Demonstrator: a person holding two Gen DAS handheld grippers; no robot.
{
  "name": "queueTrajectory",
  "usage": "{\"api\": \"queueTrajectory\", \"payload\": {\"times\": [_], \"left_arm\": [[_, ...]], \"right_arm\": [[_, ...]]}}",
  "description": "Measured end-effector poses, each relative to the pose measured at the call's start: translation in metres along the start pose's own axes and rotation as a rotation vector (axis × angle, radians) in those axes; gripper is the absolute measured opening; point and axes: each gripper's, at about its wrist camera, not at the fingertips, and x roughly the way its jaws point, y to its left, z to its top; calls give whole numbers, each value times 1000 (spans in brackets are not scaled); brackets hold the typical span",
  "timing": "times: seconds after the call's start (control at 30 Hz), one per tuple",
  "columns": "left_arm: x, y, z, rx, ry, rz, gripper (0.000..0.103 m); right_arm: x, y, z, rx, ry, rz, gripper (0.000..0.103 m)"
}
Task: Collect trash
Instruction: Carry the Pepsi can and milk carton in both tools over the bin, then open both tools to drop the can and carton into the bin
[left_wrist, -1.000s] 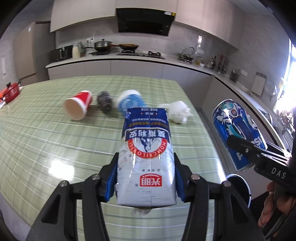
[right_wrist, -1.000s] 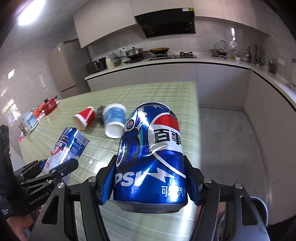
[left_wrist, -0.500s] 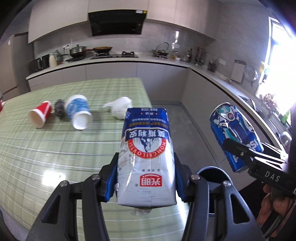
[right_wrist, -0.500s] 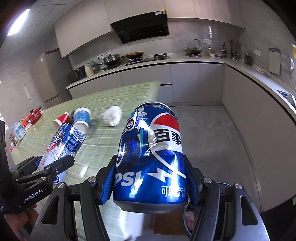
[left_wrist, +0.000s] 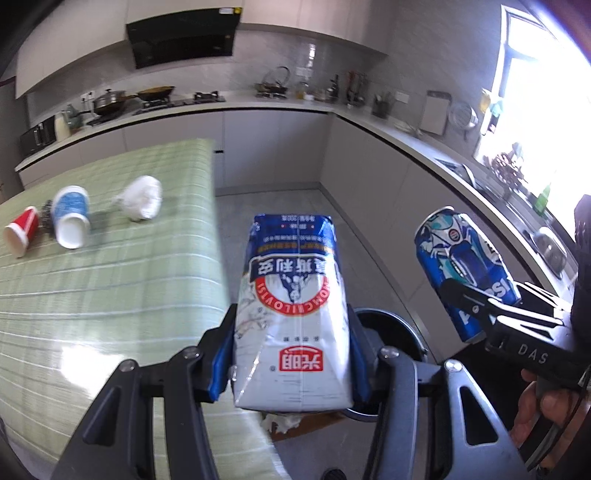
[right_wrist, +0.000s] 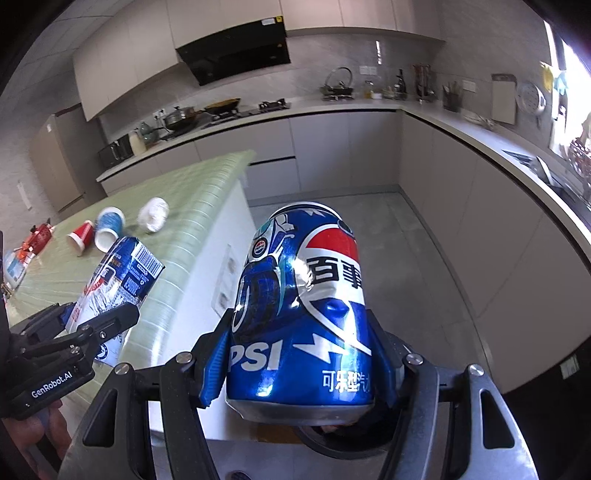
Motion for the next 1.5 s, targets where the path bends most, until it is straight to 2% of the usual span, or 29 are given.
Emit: {"api": "queueTrajectory", "payload": {"times": [0.27, 0.63, 1.0, 1.2, 1.23, 1.27, 1.3, 1.33, 1.37, 1.43, 1.5], "left_arm": [[29, -47, -16, 33, 72, -40, 53], [77, -88, -54, 2, 177, -36, 53], [120, -105, -84, -80, 253, -17, 53], [145, -103, -86, -129, 303, -50, 54], [150, -101, -84, -136, 321, -76, 55], [154, -99, -83, -144, 335, -81, 63], [157, -95, -83, -159, 341, -55, 72], [155, -91, -82, -179, 326, -26, 89], [149, -86, -81, -193, 301, -3, 96], [138, -79, -78, -211, 258, 50, 97], [131, -75, -77, -218, 247, 90, 97]], "right_arm": [[9, -52, -37, -35, 57, -37, 67], [52, -102, -78, -116, 160, -3, 67], [104, -117, -106, -226, 245, 61, 67], [135, -112, -116, -286, 292, 98, 67], [140, -111, -117, -299, 296, 106, 67], [146, -108, -118, -323, 302, 119, 68], [152, -103, -119, -374, 292, 115, 77], [155, -102, -119, -413, 276, 78, 103], [156, -103, -118, -430, 269, 38, 103], [153, -111, -111, -417, 250, 62, 103], [150, -117, -106, -420, 231, 30, 103]]}}
